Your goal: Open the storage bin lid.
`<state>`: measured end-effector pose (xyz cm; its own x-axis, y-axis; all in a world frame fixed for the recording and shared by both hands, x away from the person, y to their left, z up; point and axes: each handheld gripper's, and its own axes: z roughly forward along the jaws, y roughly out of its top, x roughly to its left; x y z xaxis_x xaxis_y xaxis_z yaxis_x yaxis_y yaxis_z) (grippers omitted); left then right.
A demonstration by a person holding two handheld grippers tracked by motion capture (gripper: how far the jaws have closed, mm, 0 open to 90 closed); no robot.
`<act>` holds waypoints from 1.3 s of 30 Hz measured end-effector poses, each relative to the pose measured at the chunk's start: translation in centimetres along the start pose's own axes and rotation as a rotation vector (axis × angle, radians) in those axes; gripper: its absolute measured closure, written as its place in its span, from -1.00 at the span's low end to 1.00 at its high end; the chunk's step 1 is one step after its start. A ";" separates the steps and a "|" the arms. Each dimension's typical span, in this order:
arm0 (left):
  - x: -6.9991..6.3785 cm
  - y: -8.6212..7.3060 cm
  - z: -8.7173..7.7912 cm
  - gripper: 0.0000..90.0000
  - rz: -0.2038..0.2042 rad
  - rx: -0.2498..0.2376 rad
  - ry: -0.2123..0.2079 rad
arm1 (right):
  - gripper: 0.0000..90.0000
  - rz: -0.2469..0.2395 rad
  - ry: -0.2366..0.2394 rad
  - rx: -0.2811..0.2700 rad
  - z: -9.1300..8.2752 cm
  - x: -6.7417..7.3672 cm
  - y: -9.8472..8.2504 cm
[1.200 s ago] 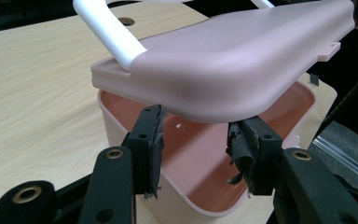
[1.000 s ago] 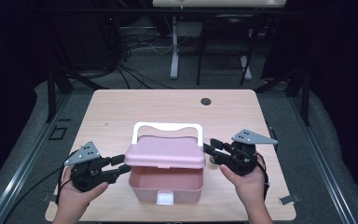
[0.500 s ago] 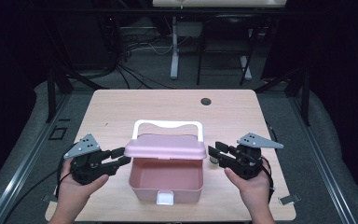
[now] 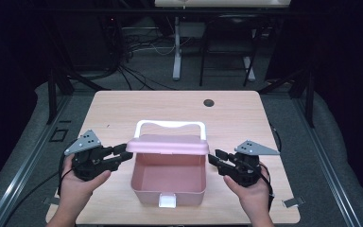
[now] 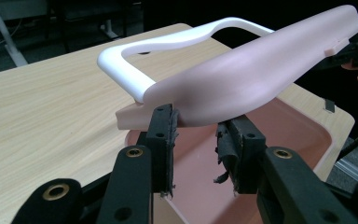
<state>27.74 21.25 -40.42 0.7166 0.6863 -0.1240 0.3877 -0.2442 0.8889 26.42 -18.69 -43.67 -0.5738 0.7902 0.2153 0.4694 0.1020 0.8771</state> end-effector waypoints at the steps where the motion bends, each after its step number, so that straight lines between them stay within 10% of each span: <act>1: 0.1 0.2 0.1 0.48 -0.006 -0.004 0.001 | 0.43 -0.008 -0.003 0.008 0.2 0.1 -0.2; 39: 1.8 1.8 2.0 0.52 -0.041 -0.036 0.034 | 0.37 -0.078 -0.049 0.159 3.2 1.8 -3.2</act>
<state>30.90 20.63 -39.91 0.6804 0.7181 -0.1467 0.3948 -0.1904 0.8988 26.04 -15.66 -47.43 -0.5812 0.8041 0.1249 0.5273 0.2552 0.8105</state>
